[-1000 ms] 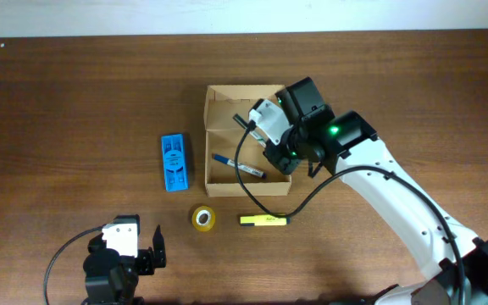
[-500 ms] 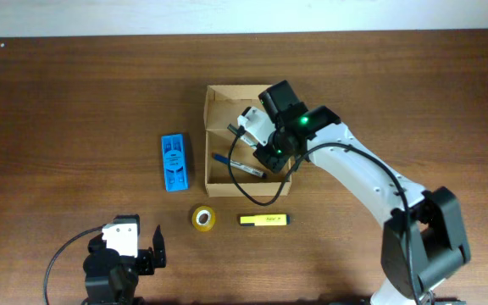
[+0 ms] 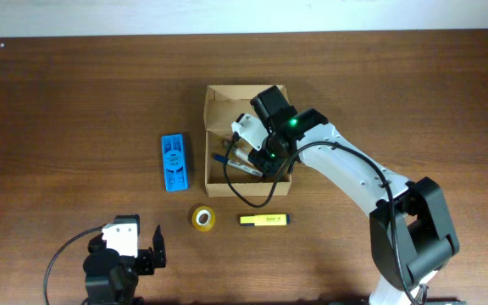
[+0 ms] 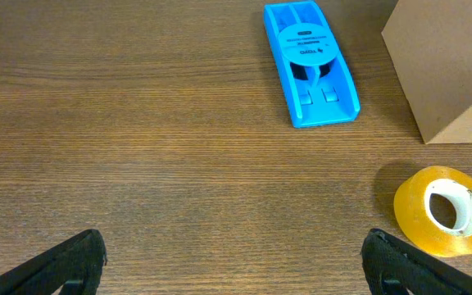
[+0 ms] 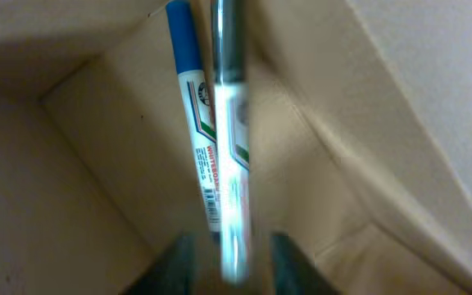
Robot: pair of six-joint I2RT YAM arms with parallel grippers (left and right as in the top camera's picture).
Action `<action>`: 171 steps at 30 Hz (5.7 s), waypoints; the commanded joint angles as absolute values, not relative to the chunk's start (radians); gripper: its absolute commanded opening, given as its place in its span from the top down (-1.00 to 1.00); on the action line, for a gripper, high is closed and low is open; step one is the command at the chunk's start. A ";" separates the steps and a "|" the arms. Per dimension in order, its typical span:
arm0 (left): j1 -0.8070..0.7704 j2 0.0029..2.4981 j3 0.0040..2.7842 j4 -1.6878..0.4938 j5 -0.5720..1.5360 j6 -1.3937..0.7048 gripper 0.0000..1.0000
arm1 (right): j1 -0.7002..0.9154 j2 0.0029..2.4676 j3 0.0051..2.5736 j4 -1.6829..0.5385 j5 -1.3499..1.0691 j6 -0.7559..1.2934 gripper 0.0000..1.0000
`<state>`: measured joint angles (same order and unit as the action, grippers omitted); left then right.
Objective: Pack container
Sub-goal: 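Place the black marker into the box beside the blue marker, then lower the right gripper onto the yellow highlighter and grasp it, then lift the highlighter into the box and open the right gripper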
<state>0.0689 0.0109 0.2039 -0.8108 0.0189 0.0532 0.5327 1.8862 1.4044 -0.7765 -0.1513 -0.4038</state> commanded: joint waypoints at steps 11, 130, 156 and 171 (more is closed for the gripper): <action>0.072 0.005 0.197 -0.812 0.020 0.070 -0.99 | 0.544 1.827 1.538 -0.872 -0.150 -0.411 -0.18; 0.072 0.005 0.197 -0.812 0.020 0.070 -0.99 | 0.774 1.876 1.070 -0.880 -0.158 -0.454 0.71; 0.072 0.005 0.197 -0.812 0.020 0.070 -0.99 | 0.883 1.869 1.605 -1.132 -0.024 -0.319 0.76; 0.072 0.005 0.197 -0.812 0.020 0.070 -0.99 | 0.627 1.870 1.674 -1.034 0.117 -0.439 0.76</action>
<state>0.0689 0.0101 0.2035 -0.8108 0.0193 0.0532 0.6514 1.8717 1.6539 -1.0557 0.0933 -0.3870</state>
